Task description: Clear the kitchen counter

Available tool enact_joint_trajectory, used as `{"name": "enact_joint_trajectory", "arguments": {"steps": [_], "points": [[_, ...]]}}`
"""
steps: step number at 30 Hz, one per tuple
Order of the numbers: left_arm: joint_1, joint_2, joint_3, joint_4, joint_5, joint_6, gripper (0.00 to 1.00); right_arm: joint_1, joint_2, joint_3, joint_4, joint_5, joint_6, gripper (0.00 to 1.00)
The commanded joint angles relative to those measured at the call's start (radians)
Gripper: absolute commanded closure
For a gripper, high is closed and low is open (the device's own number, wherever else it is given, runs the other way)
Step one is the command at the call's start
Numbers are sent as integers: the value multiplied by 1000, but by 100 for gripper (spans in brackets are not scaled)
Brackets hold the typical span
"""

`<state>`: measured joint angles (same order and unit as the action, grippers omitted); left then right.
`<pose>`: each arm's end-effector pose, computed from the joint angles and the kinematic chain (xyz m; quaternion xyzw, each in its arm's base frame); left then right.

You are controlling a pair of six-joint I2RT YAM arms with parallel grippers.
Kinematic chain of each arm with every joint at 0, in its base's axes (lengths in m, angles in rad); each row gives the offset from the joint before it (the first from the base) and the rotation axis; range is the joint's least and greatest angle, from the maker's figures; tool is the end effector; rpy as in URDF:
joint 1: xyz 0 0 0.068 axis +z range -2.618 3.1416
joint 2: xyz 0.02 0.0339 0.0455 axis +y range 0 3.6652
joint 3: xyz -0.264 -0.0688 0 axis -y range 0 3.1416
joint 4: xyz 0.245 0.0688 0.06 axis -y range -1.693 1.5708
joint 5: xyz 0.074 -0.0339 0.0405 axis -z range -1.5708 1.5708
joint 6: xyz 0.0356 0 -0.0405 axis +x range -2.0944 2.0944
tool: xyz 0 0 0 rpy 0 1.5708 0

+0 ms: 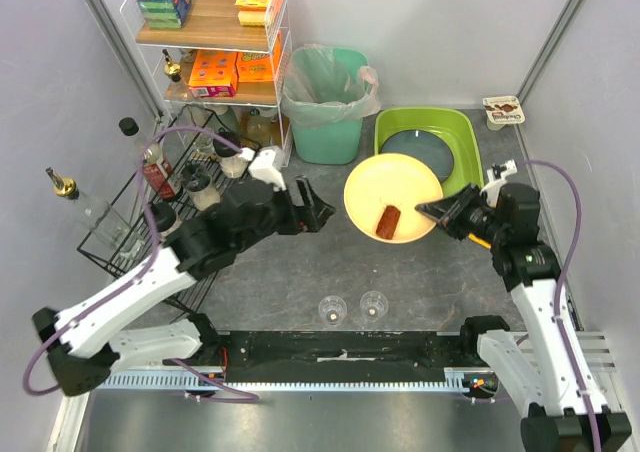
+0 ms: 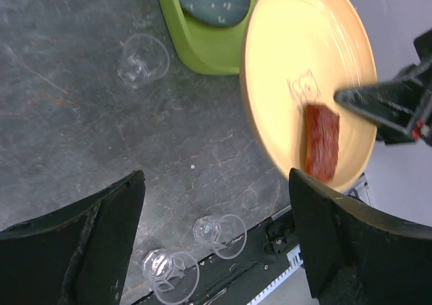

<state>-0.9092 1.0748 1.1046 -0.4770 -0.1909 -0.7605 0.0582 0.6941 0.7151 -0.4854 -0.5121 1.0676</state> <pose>0.1501 -0.1818 0.3658 0.0119 0.8439 -0.3389 0.4158 0.1534 0.0264 0.3005 0.2815 0.7848 0.4535 0.3149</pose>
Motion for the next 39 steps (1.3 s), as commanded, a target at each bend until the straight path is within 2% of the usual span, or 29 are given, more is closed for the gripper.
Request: {"name": "enact_joint_trajectory", "arguments": {"steps": [1, 7, 16, 28, 33, 36, 39], "points": [[4, -153, 46, -98, -107, 128, 8, -1, 163, 196, 90, 52, 38, 100], [3, -292, 38, -182, -171, 251, 7, 0, 454, 456, 206, 113, 83, 100], [4, -319, -9, -178, -167, 362, 5, 26, 959, 1001, 269, 219, 100, 100], [3, -317, -60, -112, -122, 437, 5, 156, 1453, 1613, 300, 556, 46, 100], [4, -312, -80, -110, -111, 441, 5, 236, 1506, 1660, 376, 757, -124, 100], [3, -312, -86, -114, -108, 440, 5, 275, 1503, 1643, 445, 865, -289, 100], [4, -317, -77, -120, -117, 440, 5, 302, 1506, 1643, 528, 908, -476, 100]]}}
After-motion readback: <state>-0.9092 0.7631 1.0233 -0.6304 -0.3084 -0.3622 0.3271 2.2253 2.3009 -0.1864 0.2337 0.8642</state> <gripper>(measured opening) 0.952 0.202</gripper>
